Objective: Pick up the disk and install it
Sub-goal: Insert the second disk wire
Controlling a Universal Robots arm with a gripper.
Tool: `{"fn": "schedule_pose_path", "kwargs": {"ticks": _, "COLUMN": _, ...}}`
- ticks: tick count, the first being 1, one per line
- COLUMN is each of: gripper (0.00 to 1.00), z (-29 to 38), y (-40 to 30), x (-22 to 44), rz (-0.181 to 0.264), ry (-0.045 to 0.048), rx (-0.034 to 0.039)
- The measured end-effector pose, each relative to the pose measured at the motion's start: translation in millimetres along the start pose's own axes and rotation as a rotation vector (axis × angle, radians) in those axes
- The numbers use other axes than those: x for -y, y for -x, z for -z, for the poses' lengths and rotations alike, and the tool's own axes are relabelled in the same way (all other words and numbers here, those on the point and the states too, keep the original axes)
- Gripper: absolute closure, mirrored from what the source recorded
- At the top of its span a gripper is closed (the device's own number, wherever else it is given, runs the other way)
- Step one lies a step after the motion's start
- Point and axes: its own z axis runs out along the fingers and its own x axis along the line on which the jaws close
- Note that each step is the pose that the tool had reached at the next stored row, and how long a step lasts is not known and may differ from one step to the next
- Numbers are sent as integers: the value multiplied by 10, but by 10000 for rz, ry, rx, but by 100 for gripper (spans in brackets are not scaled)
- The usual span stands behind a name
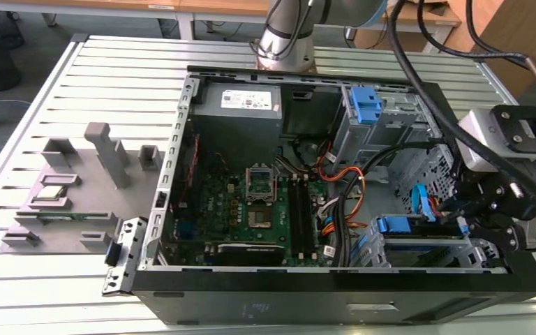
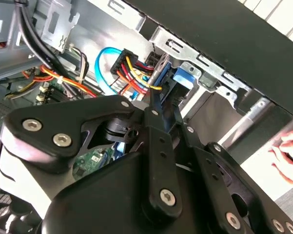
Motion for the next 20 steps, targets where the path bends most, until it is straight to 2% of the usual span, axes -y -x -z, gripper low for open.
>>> {"fn": "schedule_pose_path", "kwargs": {"ticks": 3, "gripper": 76, "z": 81, "y": 13, "x": -1, "rz": 0, "ry": 0, "rx": -1}}
{"fn": "schedule_pose_path", "kwargs": {"ticks": 6, "gripper": 76, "z": 78, "y": 24, "x": -2, "rz": 1, "ry": 0, "rx": -7}}
{"fn": "schedule_pose_path", "kwargs": {"ticks": 9, "gripper": 76, "z": 70, "y": 76, "x": -7, "rz": 0, "ry": 0, "rx": -10}}
{"fn": "schedule_pose_path", "kwargs": {"ticks": 20, "gripper": 76, "z": 108, "y": 87, "x": -8, "rz": 1, "ry": 0, "rx": -10}}
